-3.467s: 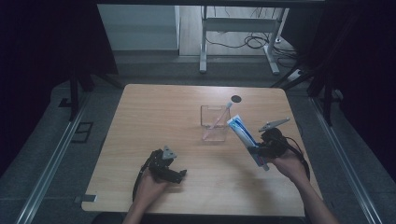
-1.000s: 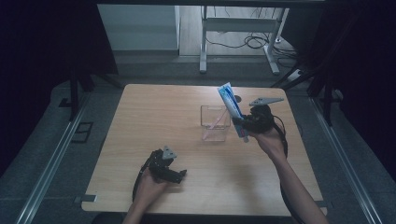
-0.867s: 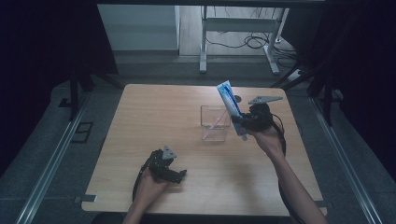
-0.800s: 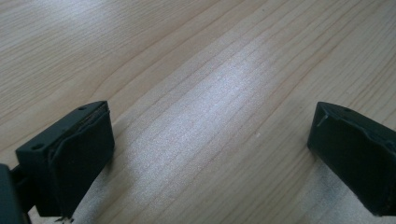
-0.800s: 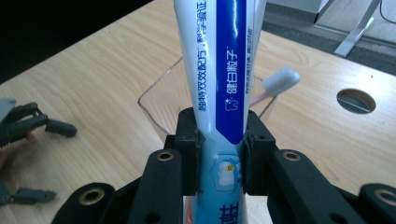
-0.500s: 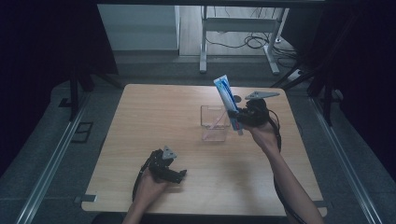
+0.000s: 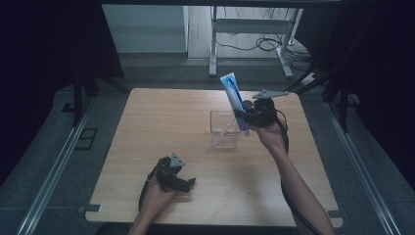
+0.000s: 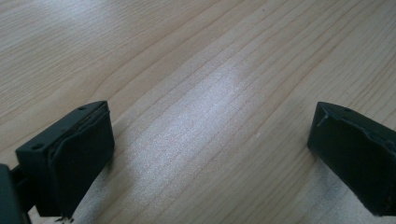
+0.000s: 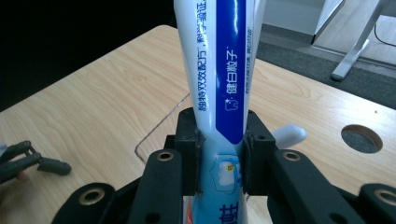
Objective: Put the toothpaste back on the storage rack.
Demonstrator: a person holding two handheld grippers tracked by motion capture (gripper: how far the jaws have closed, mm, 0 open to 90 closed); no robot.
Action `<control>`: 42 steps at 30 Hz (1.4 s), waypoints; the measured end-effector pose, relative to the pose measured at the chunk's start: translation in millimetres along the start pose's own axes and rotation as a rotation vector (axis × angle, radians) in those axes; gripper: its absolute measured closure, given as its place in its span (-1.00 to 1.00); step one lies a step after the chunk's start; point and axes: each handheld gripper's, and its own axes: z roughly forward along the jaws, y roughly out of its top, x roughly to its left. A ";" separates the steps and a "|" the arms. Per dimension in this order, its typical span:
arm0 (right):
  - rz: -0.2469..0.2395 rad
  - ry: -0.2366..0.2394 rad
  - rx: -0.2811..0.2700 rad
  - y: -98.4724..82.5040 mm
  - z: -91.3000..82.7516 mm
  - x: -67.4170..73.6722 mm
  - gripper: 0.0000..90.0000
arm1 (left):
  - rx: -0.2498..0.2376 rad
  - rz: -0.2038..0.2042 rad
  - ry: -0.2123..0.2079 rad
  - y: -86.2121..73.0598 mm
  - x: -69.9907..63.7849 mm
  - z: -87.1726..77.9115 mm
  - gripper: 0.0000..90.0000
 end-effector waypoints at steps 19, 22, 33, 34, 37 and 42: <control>0.018 0.004 -0.033 6.8 26.8 0.5 0.60 | 0.003 0.000 -0.002 0.0 0.1 -0.2 -0.99; 0.014 0.002 -0.037 7.2 31.2 0.7 0.60 | 0.003 0.000 -0.002 0.0 0.0 -0.2 -0.99; 0.000 -0.003 -0.039 4.1 46.7 1.3 0.60 | 0.003 0.001 -0.002 -0.1 0.1 -0.1 -0.99; -0.002 -0.005 -0.036 3.2 47.9 1.4 0.60 | 0.003 0.001 -0.002 -0.1 0.1 -0.2 -0.99; -0.004 -0.005 -0.032 0.2 51.9 1.6 0.60 | 0.003 0.001 -0.002 -0.1 0.1 -0.2 -0.99; -0.007 -0.006 -0.025 -5.5 57.4 1.4 0.60 | 0.003 0.001 -0.002 -0.1 0.1 -0.2 -0.99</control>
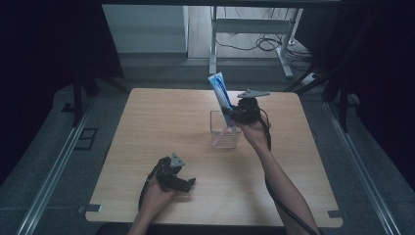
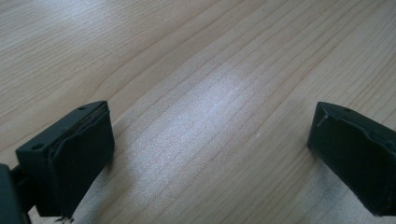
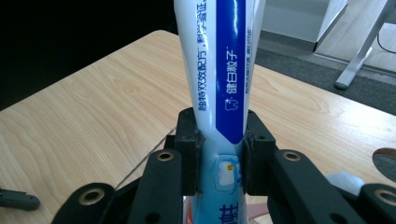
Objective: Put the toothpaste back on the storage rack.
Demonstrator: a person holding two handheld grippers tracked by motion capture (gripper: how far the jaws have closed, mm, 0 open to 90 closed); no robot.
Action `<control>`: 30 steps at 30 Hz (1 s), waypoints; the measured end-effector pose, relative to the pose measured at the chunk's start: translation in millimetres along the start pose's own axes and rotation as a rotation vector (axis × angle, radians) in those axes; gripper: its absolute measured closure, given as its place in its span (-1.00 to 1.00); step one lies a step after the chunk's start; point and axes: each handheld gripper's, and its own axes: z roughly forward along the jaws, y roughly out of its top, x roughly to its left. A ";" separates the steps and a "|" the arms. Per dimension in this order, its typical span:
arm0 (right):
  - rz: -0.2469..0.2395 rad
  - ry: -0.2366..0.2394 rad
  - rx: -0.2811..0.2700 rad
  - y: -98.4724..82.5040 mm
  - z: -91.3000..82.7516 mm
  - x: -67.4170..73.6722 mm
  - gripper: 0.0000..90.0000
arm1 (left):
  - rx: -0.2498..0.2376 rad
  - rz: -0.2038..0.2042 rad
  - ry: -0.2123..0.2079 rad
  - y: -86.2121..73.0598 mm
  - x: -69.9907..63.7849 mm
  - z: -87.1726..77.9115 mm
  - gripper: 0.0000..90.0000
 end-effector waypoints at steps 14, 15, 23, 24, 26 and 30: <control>0.008 0.001 0.014 -16.6 9.1 -3.1 0.60 | -0.001 -0.002 -0.001 0.0 -0.1 0.1 -0.99; 0.008 -0.001 0.015 -17.5 9.6 -3.3 0.60 | -0.001 -0.001 0.000 0.0 -0.1 0.1 -0.99; 0.008 -0.004 0.027 -23.7 12.5 -4.7 0.59 | 0.000 0.000 -0.001 0.0 0.0 0.0 -0.99; 0.006 -0.007 0.029 -24.7 13.1 -4.6 0.59 | -0.001 -0.001 -0.001 0.0 0.0 0.0 -0.99; 0.002 -0.010 0.036 -27.0 14.4 -5.0 0.59 | 0.000 0.000 -0.001 0.0 0.0 0.0 -0.99; 0.004 -0.007 0.042 -31.3 16.9 -6.0 0.59 | 0.000 0.000 -0.001 0.0 0.0 0.0 -0.99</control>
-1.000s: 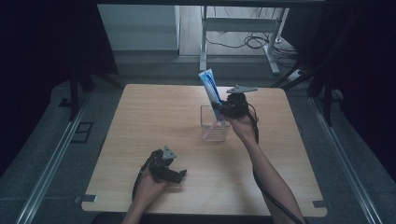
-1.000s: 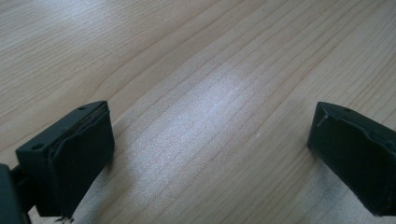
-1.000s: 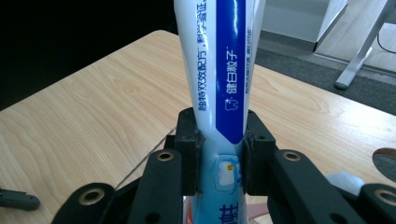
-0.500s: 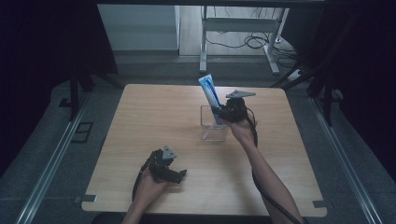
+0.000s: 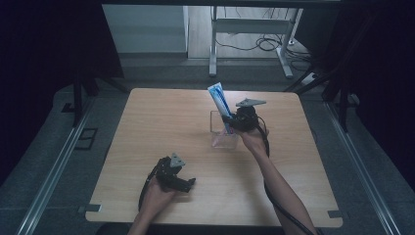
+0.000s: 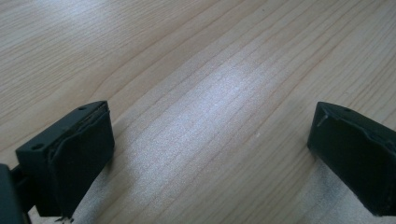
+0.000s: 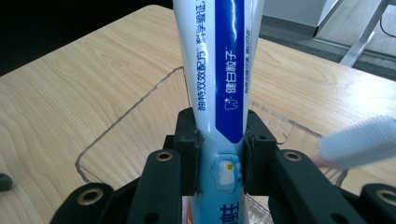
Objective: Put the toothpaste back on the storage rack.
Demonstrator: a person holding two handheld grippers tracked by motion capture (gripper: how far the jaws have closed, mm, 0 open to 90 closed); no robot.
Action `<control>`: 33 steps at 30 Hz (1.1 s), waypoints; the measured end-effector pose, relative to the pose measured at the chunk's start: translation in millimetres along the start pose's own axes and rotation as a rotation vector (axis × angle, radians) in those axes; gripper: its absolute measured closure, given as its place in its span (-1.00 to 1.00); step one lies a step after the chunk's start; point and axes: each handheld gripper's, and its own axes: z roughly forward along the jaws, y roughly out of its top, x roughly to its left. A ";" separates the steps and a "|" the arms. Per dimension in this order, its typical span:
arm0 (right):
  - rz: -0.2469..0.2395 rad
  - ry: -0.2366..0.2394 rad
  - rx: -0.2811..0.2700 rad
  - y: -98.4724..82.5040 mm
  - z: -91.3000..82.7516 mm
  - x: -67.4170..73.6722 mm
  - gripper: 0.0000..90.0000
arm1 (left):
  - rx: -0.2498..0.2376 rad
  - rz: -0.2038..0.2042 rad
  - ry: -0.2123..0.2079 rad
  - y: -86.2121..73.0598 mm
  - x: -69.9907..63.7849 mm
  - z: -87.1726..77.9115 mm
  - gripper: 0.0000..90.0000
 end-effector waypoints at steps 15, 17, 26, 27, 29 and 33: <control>-0.009 0.029 0.030 -5.0 4.5 1.3 0.56 | 0.000 0.000 0.000 0.0 0.0 0.0 -0.99; -0.013 0.031 0.042 -5.8 5.1 1.8 0.55 | 0.000 0.000 0.000 0.0 0.0 0.0 -0.99; -0.019 0.038 0.058 -7.0 5.3 1.0 0.52 | 0.000 0.000 0.001 0.0 0.0 0.0 -0.99; -0.018 0.042 0.058 -7.2 5.3 1.0 0.51 | 0.000 0.000 0.000 0.0 0.0 0.0 -0.99; -0.012 0.060 0.061 -7.6 4.7 0.6 0.49 | 0.000 0.000 0.001 0.0 0.0 0.1 -0.99; -0.027 0.063 0.078 -10.2 5.6 2.1 0.44 | 0.000 0.000 0.000 0.0 0.0 0.0 -0.99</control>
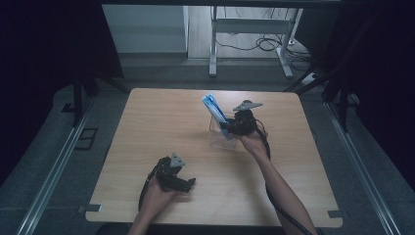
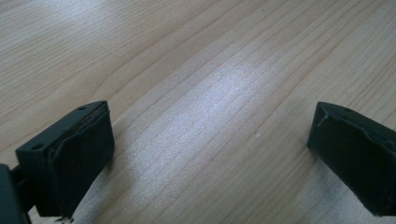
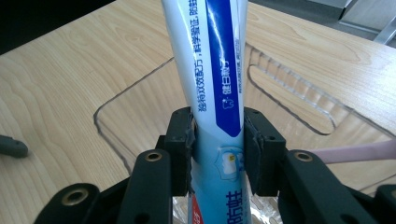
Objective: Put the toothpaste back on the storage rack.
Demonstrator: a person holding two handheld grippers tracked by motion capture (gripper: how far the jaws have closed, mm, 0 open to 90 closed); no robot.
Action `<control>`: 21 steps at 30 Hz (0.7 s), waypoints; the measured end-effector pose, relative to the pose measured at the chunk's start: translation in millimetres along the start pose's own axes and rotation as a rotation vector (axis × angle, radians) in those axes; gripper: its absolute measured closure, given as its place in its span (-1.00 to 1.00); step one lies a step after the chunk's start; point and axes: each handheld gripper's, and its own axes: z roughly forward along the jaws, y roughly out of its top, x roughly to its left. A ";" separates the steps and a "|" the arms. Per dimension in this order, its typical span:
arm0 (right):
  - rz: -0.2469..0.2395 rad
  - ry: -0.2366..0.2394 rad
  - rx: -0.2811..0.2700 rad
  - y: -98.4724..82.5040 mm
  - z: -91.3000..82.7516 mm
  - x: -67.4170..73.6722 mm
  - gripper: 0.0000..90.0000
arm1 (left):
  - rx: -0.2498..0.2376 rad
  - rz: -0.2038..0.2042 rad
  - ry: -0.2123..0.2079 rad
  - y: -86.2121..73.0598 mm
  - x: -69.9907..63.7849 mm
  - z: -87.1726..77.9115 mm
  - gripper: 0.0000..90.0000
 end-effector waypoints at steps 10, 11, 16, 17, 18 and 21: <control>0.012 0.017 0.008 -3.1 1.4 -2.1 0.26 | 0.000 0.000 0.001 0.0 -0.1 0.0 -0.99; 0.011 0.017 0.010 -2.9 1.1 -2.1 0.24 | 0.000 0.000 0.001 0.0 -0.1 0.0 -0.99; 0.022 0.023 -0.008 -1.3 -2.2 -1.3 0.19 | 0.000 0.000 0.000 0.0 0.0 0.0 -0.99; 0.029 0.027 -0.018 0.0 -4.1 -1.5 0.19 | 0.000 0.000 0.001 0.0 0.0 0.0 -0.99; 0.035 0.032 -0.027 1.6 -5.9 -1.7 0.19 | 0.000 0.000 0.001 0.0 0.0 0.0 -0.99; 0.037 0.040 -0.029 6.5 -11.5 -0.5 0.19 | 0.000 0.000 0.000 0.0 0.0 0.0 -0.99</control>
